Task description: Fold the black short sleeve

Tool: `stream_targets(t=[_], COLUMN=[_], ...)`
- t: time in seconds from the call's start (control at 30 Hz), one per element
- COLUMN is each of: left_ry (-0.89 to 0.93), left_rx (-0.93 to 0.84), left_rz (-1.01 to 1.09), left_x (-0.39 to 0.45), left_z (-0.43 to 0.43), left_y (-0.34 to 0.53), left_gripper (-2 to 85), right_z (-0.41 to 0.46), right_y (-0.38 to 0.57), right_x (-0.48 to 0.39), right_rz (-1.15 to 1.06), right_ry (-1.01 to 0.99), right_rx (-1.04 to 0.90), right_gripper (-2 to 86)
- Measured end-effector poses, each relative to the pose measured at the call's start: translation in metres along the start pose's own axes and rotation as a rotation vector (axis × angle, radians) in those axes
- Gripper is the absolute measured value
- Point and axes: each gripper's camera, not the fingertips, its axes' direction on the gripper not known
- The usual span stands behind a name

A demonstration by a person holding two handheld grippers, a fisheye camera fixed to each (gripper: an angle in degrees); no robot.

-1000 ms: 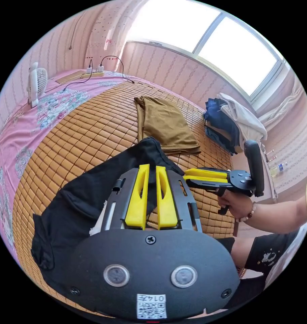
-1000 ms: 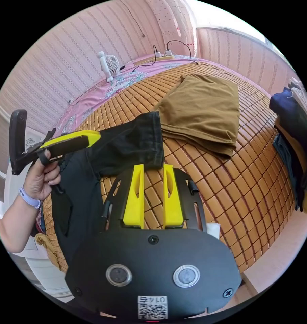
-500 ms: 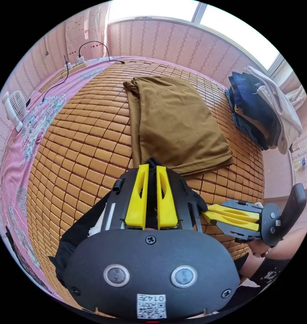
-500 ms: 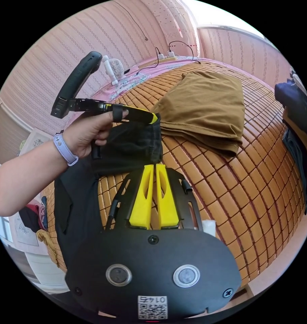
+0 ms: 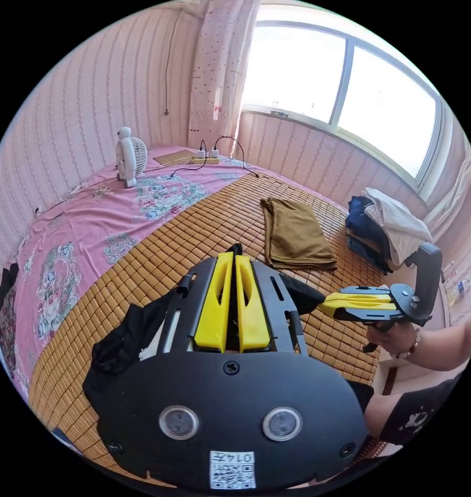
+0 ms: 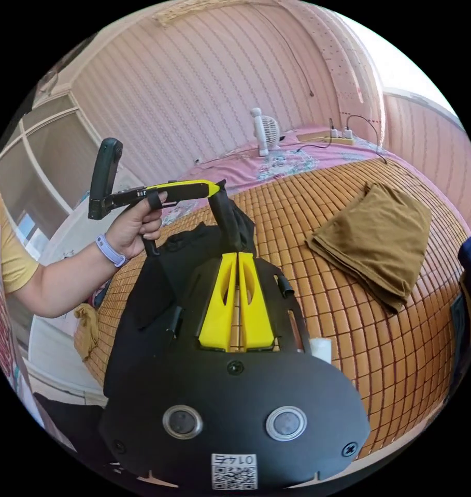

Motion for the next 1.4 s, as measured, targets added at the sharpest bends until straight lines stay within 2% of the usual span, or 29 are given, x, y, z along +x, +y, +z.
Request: stream_targets(t=[0.13,0.23,0.33,0.57,0.7,0.9,1.03,1.1,1.17,1.4], left_ry=[0.025,0.076,0.081,-0.087,-0.138,-0.138,-0.183,-0.215,-0.125,-0.082], left_rx=[0.008,-0.006,-0.068,-0.052,-0.060,-0.117,-0.252,-0.248,-0.217,-0.034], left_rz=[-0.167,-0.345,-0.474,-0.608,-0.629,-0.672,-0.663,-0.678,-0.721,-0.768], left_x=[-0.042,-0.071,-0.091,-0.156,-0.198,-0.251,-0.266,-0.273,-0.288,-0.312], left_z=[-0.063,-0.080,-0.089,-0.125,-0.129,-0.113,-0.094,-0.098,-0.105,-0.155], left_y=[0.061,0.120,0.166,0.218,0.219,0.207,0.201,0.201,0.204,0.193], left_gripper=[0.0,3.8,6.2,6.4,6.7,9.7,8.6,5.2,0.6,-0.9], right_z=[0.021,0.051,0.068,0.096,0.137,0.199,0.226,0.236,0.240,0.217], right_y=[0.003,0.016,0.018,-0.029,-0.080,-0.120,-0.128,-0.131,-0.137,-0.178], right_x=[-0.050,-0.068,-0.073,-0.058,-0.037,-0.005,-0.015,-0.016,-0.017,-0.013], right_rz=[-0.150,-0.200,-0.197,-0.250,-0.278,-0.108,-0.188,-0.193,-0.214,-0.195], right_ry=[-0.143,-0.149,-0.170,0.001,0.131,0.121,0.184,0.202,0.189,0.113], right_rx=[-0.152,-0.307,-0.382,-0.289,-0.235,-0.343,-0.426,-0.476,-0.491,-0.337], right_gripper=[0.5,3.4,7.4,10.0,13.3,12.2,7.9,3.6,1.1,-0.1])
